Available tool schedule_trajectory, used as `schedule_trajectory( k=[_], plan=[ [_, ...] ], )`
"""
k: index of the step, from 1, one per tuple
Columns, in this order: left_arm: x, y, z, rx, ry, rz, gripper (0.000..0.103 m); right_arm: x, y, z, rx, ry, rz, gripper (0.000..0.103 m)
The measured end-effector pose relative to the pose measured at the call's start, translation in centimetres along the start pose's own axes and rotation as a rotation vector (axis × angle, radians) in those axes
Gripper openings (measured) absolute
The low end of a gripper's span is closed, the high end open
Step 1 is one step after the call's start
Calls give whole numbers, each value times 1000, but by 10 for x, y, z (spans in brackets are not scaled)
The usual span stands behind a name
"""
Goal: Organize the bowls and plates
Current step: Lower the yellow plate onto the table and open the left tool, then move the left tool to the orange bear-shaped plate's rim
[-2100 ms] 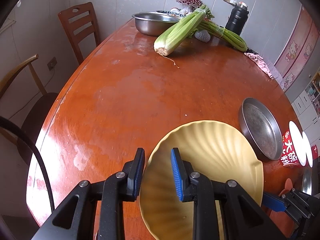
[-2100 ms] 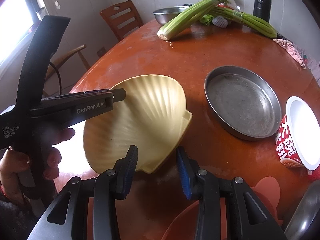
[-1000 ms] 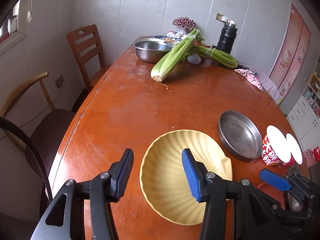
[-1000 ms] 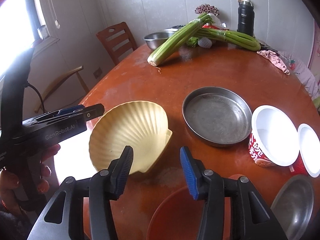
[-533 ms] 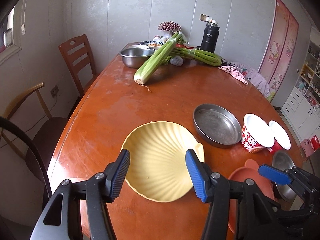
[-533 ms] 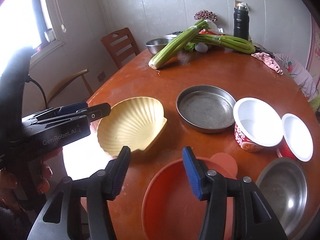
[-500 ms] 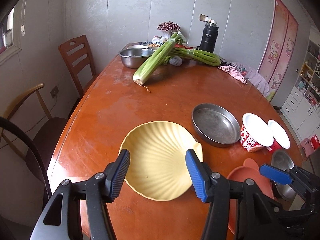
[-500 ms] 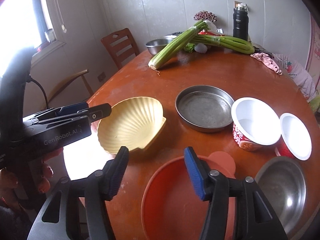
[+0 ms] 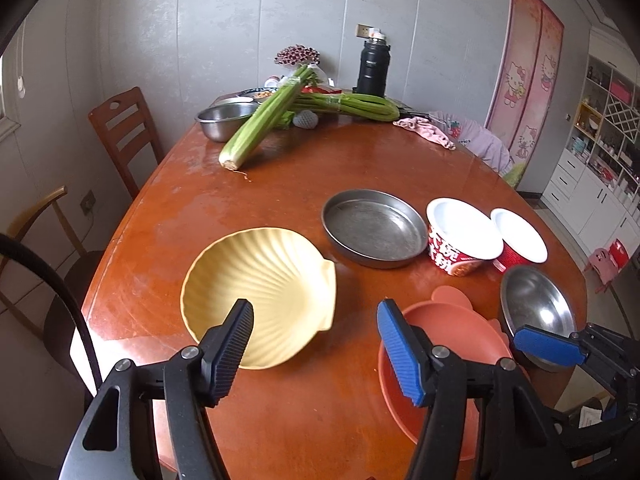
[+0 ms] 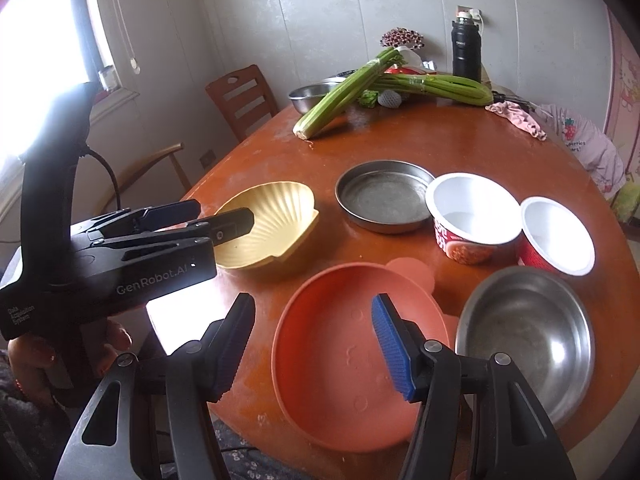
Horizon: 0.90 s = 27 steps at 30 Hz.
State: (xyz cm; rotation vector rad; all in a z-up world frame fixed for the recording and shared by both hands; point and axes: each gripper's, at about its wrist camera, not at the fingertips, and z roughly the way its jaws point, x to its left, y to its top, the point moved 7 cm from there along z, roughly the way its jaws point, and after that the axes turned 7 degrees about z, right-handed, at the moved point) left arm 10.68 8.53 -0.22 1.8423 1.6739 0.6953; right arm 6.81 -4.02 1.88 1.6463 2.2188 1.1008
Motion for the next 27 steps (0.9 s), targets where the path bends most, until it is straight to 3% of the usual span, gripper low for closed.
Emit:
schedule_trajectory(
  k=[15, 27],
  plan=[
    [-44, -28, 17, 44, -76, 50, 64, -41, -52, -21, 39, -43, 90, 63],
    [-53, -36, 29, 74, -82, 67, 64, -59, -73, -21, 76, -57, 153, 68]
  ],
)
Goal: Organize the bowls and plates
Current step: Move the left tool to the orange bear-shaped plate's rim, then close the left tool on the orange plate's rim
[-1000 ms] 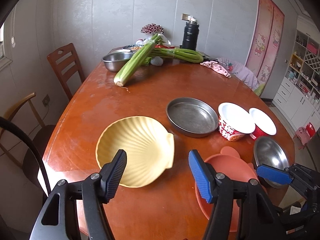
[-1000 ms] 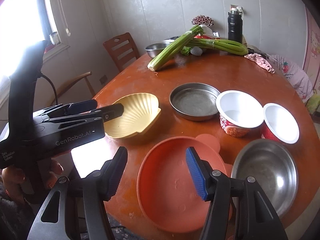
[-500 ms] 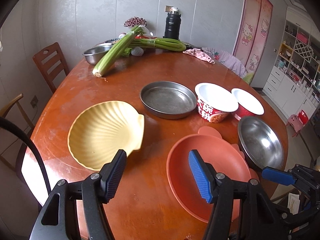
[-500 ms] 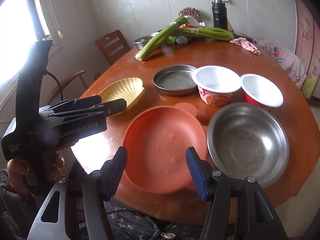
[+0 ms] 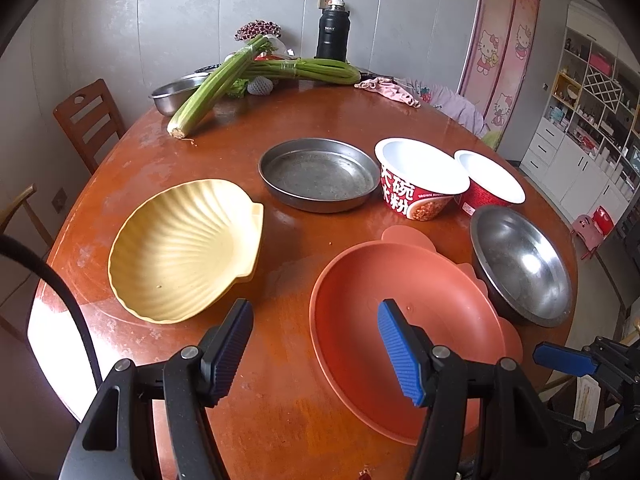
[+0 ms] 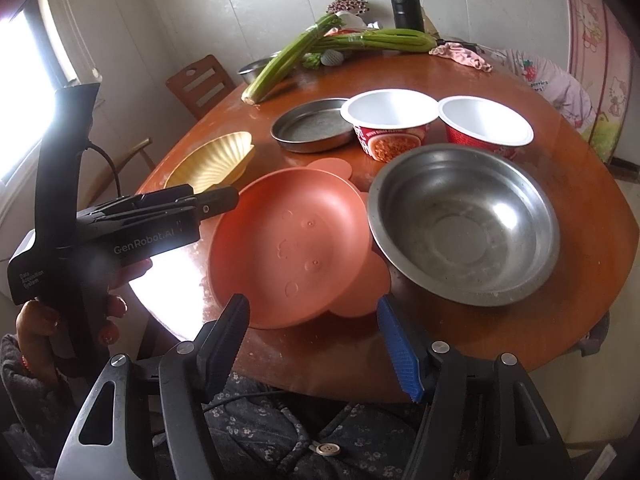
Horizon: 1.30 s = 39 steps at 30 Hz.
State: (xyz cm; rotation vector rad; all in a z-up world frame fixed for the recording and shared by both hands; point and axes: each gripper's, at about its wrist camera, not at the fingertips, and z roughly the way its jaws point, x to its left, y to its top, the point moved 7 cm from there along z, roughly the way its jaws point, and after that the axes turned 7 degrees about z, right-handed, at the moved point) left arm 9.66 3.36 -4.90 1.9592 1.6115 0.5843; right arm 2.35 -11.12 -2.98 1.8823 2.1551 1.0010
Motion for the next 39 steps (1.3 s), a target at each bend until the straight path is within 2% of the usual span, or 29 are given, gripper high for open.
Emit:
schedule_trajectory(
  k=[11, 21, 22, 26, 30, 39],
  plan=[
    [-3, -5, 28, 56, -19, 0, 65, -13, 3, 25, 46, -18, 65, 68],
    [-8, -5, 41, 72, -83, -12, 64, -11, 11, 44, 51, -52, 48, 68],
    [-8, -5, 42, 69, -85, -10, 64, -11, 12, 46, 47, -58, 44, 68],
    [-9, -6, 43, 71, -120, -21, 45, -10, 15, 48, 29, -79, 20, 61],
    [-7, -9, 43, 65, -104, -28, 42, -7, 15, 51, 22, -86, -4, 58],
    [5, -15, 24, 42, -80, -59, 42, 5, 16, 48, 14, -63, -34, 56]
  ],
)
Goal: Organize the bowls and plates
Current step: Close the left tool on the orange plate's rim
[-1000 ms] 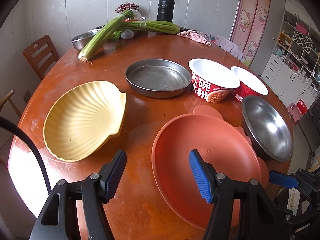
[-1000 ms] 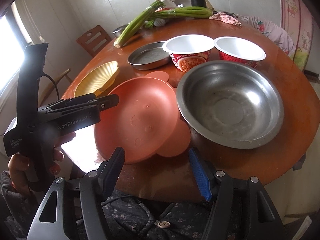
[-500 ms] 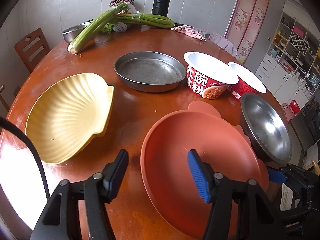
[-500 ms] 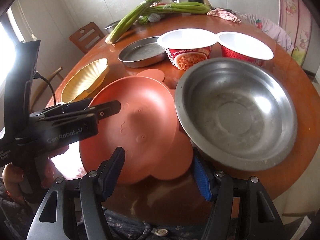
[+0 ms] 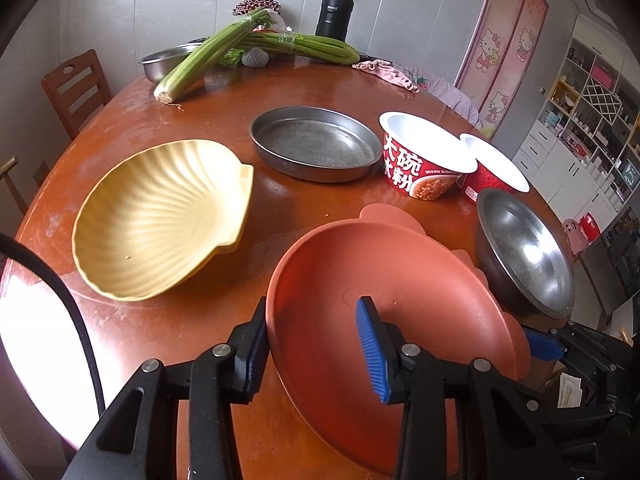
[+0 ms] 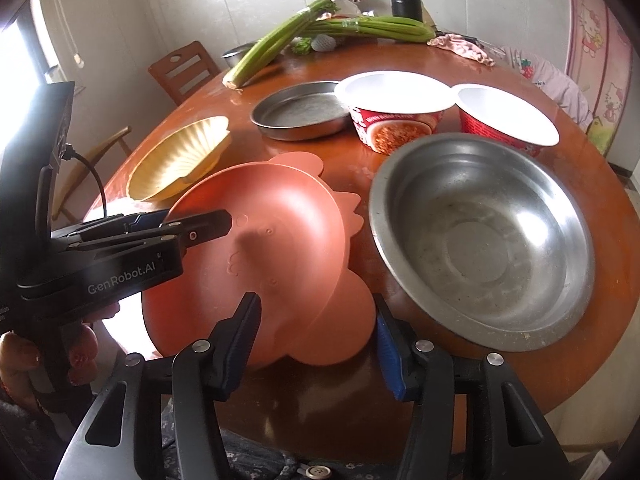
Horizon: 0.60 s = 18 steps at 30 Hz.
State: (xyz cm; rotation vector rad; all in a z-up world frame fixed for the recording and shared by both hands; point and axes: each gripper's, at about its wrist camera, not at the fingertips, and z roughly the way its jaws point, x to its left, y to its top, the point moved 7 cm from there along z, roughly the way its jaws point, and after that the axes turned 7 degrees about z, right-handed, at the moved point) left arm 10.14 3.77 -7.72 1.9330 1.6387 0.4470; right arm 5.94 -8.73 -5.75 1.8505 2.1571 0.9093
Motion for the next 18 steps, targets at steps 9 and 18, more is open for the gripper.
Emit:
schedule_trajectory(
  k=[9, 18],
  plan=[
    [20, -6, -23, -27, 29, -43, 42, 25, 1, -6, -15, 35, -58, 56],
    [51, -3, -45, -55, 88, -87, 42, 59, 9, 2, -7, 71, -110, 56]
  ],
)
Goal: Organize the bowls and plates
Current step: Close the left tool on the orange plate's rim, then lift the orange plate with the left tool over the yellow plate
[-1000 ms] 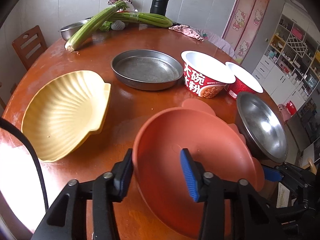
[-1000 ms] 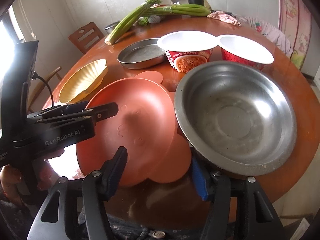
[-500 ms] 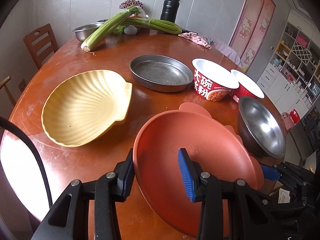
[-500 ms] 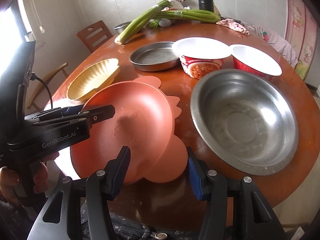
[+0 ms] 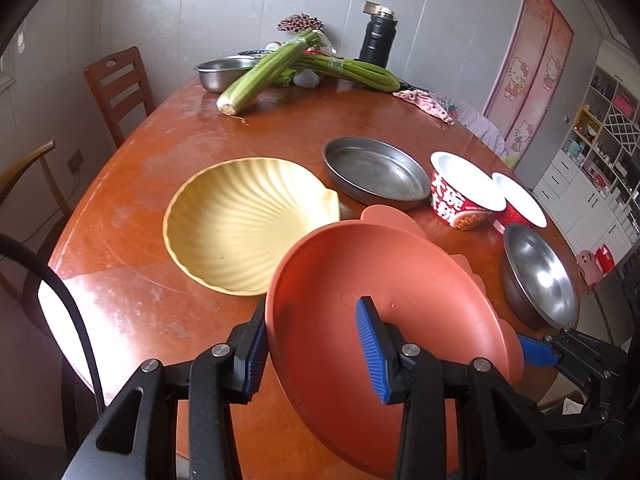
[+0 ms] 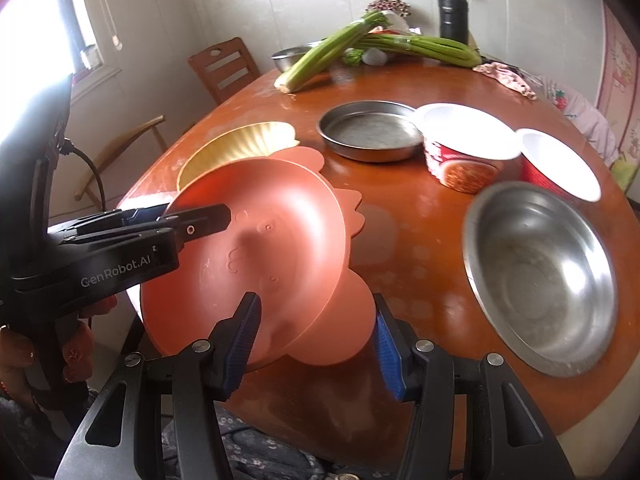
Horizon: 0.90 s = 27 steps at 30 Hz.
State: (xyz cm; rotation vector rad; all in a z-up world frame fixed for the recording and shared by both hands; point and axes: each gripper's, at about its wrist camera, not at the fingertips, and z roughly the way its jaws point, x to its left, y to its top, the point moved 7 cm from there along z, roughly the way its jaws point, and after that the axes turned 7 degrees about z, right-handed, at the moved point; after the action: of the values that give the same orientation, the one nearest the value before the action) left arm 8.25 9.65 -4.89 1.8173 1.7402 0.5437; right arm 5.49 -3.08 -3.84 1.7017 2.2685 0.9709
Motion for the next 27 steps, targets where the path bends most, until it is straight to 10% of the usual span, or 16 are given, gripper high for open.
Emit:
schedule_trajectory(
  k=[27],
  plan=[
    [98, 69, 17, -5, 116, -122, 42, 74, 81, 42, -48, 67, -99, 57]
  ],
)
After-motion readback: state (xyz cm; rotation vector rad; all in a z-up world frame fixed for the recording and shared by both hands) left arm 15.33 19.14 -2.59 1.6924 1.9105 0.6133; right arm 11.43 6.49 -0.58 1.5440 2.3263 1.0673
